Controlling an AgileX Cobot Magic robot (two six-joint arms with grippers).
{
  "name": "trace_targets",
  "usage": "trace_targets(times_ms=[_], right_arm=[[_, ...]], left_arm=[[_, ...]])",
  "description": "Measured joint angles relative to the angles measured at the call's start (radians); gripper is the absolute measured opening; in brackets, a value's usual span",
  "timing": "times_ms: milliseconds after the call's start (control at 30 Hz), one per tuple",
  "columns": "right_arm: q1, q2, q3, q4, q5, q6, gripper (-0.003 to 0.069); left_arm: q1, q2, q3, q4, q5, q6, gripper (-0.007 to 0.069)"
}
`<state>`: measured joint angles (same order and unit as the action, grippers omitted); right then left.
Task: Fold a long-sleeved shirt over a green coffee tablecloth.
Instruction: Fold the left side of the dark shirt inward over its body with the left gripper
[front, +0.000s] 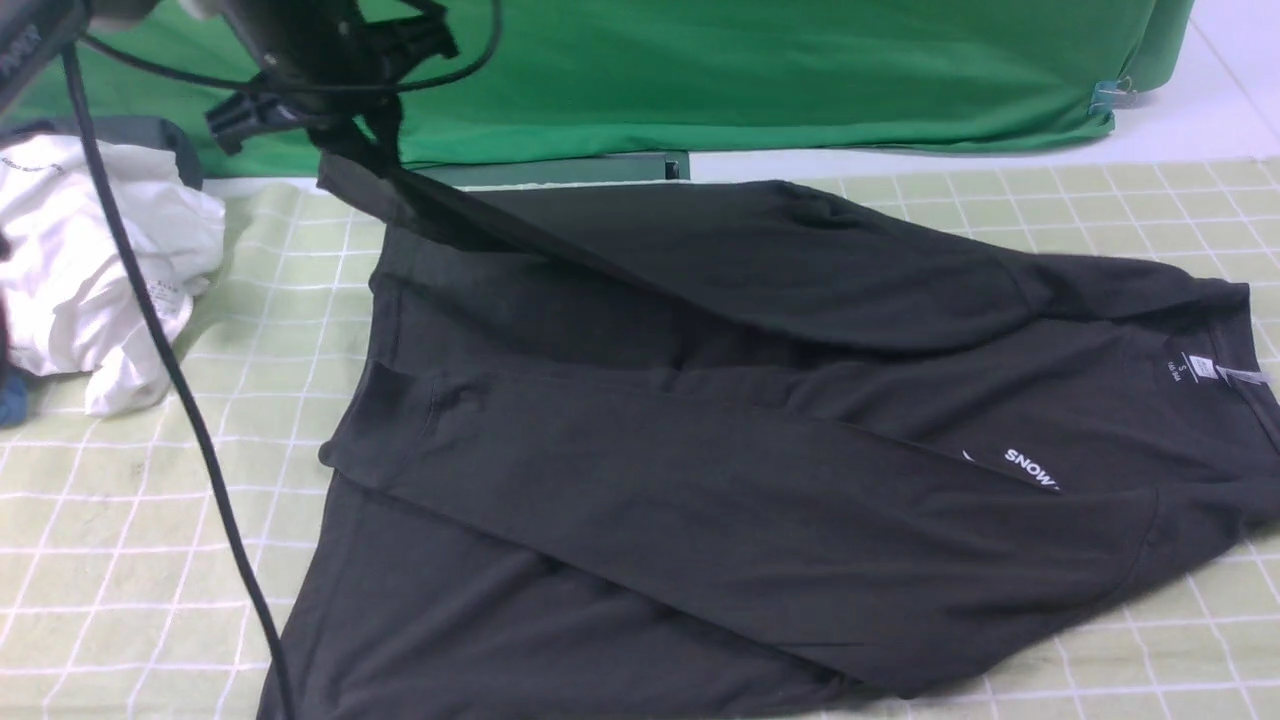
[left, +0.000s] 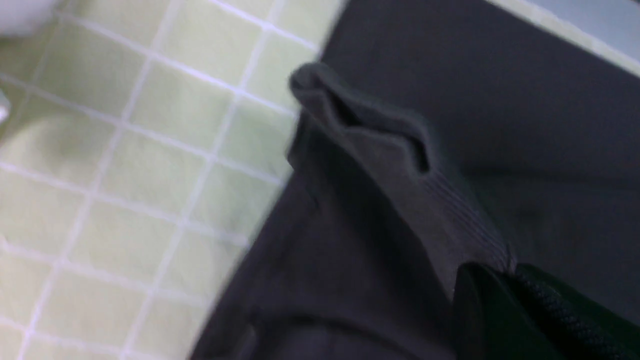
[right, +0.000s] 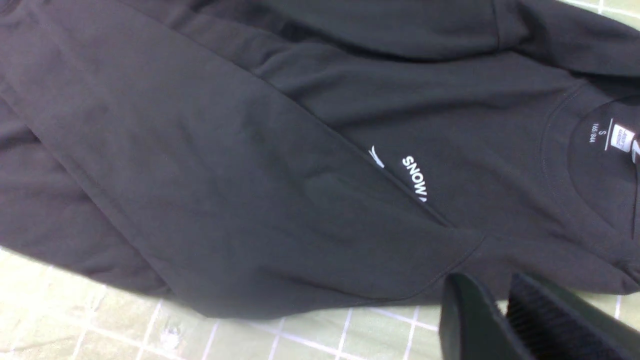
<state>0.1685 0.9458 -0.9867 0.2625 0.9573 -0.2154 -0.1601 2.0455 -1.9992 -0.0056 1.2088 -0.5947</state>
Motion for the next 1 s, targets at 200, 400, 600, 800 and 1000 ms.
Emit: trace_targets(times_ms=[200,400,600,800,1000], right_arm=[[0.000,0.000,0.000,0.000,-0.016,0.000,0.0136],[0.000,0.000,0.000,0.000,-0.019,0.000,0.0144],[0.000,0.000,0.000,0.000,-0.023,0.000,0.0144],[0.000,0.000,0.000,0.000,-0.022,0.007,0.0145],[0.000,0.000,0.000,0.000,-0.021,0.020,0.0150]], left_arm=[[-0.073,-0.075,0.161,0.006,0.006,-0.004,0.0022],[-0.076,-0.077,0.361,0.029,0.002,0.001,0.0022],[-0.075,-0.079,0.407,0.053,-0.024,0.024,0.0022],[-0.067,-0.146,0.408,0.113,-0.051,0.026,0.0022],[-0.064,-0.219,0.409,0.131,-0.071,0.026,0.0022]])
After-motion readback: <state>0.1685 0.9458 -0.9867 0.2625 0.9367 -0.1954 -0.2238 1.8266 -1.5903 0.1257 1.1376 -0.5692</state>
